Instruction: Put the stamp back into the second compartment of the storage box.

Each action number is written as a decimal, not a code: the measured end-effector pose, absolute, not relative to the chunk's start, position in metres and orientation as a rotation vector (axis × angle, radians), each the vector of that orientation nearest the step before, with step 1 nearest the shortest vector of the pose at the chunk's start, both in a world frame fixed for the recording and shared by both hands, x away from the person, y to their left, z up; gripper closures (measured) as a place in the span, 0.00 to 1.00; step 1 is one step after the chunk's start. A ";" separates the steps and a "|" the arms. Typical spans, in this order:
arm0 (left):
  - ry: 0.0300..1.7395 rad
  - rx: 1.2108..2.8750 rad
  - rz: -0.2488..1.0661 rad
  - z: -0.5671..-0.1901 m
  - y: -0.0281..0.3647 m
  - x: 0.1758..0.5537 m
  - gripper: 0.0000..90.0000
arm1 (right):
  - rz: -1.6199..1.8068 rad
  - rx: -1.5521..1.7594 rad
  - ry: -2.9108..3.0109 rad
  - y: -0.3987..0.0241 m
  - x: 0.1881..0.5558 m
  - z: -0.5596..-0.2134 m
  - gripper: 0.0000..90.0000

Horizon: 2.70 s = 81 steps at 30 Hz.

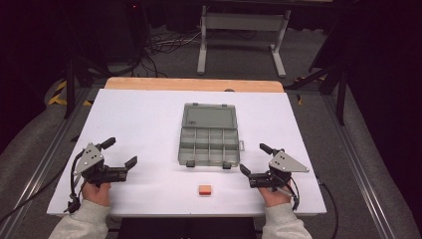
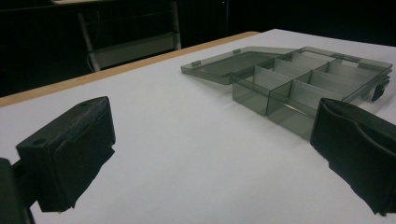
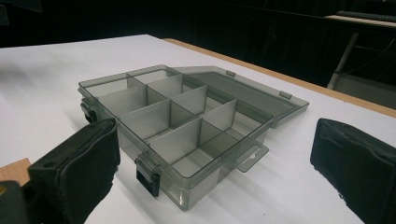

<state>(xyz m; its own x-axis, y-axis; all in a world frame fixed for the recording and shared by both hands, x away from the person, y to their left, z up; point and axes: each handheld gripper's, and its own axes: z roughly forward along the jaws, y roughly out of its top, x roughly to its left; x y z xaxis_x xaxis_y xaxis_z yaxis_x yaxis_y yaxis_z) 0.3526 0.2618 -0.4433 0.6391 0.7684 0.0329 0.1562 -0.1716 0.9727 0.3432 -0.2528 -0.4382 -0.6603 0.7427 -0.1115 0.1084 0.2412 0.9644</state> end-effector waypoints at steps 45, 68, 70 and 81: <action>0.758 1.693 0.651 -0.443 0.261 0.352 0.01 | 1.487 0.623 2.077 -0.205 0.357 -0.403 0.00; 0.760 1.697 0.649 -0.443 0.261 0.353 0.01 | 1.482 0.432 2.287 -0.151 0.367 -0.383 0.01; 0.760 1.697 0.648 -0.443 0.261 0.353 0.01 | 1.474 0.421 2.309 -0.149 0.367 -0.382 0.01; 0.755 1.699 0.648 -0.443 0.261 0.353 0.01 | 1.393 0.367 2.475 -0.137 0.369 -0.383 0.00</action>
<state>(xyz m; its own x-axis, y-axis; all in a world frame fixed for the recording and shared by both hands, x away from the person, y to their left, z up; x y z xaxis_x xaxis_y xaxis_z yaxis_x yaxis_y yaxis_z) 0.3526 0.2611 -0.4432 0.6456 0.7626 0.0407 0.1555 -0.1835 0.9707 0.3691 -0.1374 -0.3825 -0.9294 0.3508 -0.1145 0.0840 0.5035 0.8599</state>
